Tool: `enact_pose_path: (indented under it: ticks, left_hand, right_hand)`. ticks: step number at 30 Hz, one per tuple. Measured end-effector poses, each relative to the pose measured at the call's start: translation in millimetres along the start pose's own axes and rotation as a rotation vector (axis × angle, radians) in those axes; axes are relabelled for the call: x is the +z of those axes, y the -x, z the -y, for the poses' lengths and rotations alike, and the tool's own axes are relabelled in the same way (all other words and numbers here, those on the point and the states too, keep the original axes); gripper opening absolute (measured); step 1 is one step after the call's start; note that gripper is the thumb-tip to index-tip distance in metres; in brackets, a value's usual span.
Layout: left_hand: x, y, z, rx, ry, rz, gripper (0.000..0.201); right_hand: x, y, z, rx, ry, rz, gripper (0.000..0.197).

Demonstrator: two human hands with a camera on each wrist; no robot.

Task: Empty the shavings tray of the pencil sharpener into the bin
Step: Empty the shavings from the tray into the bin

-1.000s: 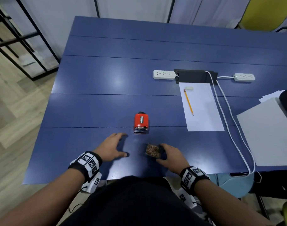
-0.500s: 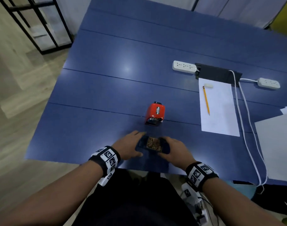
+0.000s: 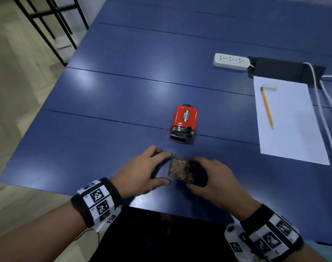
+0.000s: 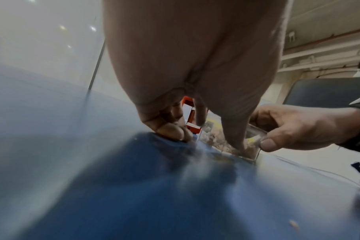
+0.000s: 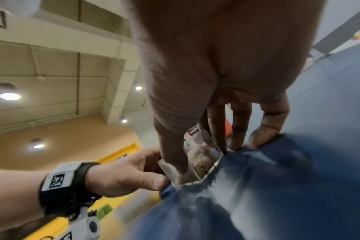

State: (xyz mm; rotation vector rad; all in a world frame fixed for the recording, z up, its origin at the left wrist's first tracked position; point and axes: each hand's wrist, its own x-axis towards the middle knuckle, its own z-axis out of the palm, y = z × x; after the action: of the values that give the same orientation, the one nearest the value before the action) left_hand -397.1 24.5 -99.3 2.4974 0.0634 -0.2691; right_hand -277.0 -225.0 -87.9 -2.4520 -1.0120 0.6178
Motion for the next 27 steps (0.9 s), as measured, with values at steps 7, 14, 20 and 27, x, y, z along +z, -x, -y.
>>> enact_pose_path:
  ticks: [7,14,20,27]
  left_hand:
    - [6,0,-4,-0.014,-0.089,-0.060,0.075]
    - [-6,45,-1,0.033,-0.161,-0.084,0.078]
    - [-30,153,20,-0.066,-0.105,-0.189,0.069]
    - [-28,269,79,-0.135,-0.037,-0.207,0.068]
  right_hand:
    - [-6,3,7,-0.030,0.092,0.017,0.070]
    - [12,20,60,-0.112,0.094,0.037,0.067]
    - [47,34,131,-0.234,-0.089,0.111,0.065]
    - [119,28,190,-0.224,-0.428,0.452,0.039]
